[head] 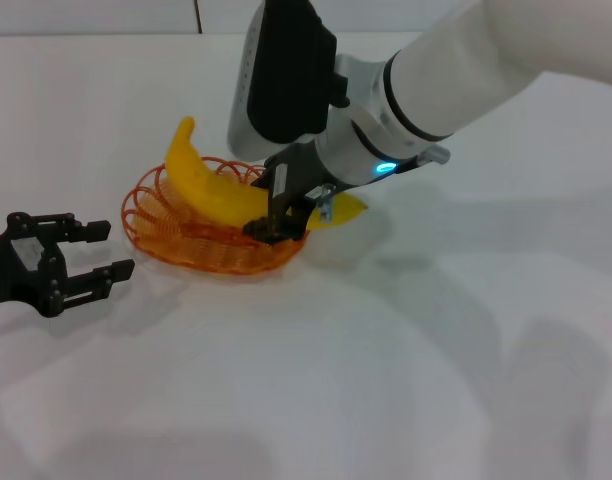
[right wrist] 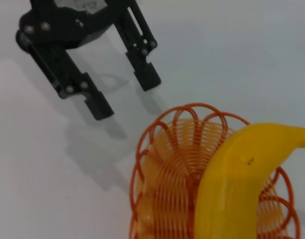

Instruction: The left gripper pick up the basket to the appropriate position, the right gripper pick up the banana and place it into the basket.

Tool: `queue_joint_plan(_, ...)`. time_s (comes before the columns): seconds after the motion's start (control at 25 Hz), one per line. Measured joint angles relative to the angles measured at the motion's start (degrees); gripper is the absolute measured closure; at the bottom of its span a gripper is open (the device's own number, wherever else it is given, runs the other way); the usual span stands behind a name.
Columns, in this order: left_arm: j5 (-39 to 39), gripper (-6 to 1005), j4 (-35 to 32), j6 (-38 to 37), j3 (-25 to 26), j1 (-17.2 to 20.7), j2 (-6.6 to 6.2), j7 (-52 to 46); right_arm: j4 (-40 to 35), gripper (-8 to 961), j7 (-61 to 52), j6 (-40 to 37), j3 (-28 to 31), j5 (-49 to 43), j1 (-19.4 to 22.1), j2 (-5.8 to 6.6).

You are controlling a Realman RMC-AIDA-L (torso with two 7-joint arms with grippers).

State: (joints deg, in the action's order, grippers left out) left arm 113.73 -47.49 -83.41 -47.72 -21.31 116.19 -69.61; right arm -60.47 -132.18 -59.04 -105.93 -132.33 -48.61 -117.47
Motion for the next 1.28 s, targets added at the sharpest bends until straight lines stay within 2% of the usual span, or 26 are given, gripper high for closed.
queue_joint_plan(0.16, 0.0, 437, 0.0, 0.0, 0.0, 0.0, 0.02, 0.1, 0.0, 482, 0.0, 1.1, -1.6, 1.5, 0.0, -0.2)
queue_joint_plan(0.48, 0.0, 437, 0.0, 0.0, 0.0, 0.3, 0.08, 0.1, -2.1, 330, 0.4, 1.2, -2.4, 2.9, 1.0, -0.14)
queue_joint_plan(0.68, 0.0, 436, 0.0, 0.0, 0.1, 0.7, 0.09, 0.1, -8.1, 209, 0.9, 0.7, -1.2, 2.5, 5.2, 0.31)
queue_joint_plan(0.8, 0.1, 436, 0.0, 0.0, 0.3, 0.9, 0.09, 0.2, -12.9, 126, 3.4, -0.9, 2.2, 2.8, 10.0, 0.47)
queue_joint_plan(1.0, 0.1, 436, 0.0, 0.0, 0.3, 1.0, 0.09, 0.3, -17.3, 123, 13.1, -4.5, 10.8, 9.5, 18.7, 0.44)
queue_joint_plan(1.12, -0.1, 436, 0.0, 0.0, 0.5, 1.4, 0.09, 0.4, -16.0, 123, 20.1, -7.6, 16.5, 15.2, 21.9, 0.48)
queue_joint_plan(1.28, -0.3, 436, 0.0, 0.0, 0.5, 1.5, 0.09, 0.5, -9.8, 122, 28.2, -11.0, 24.1, 21.5, 23.9, 0.49)
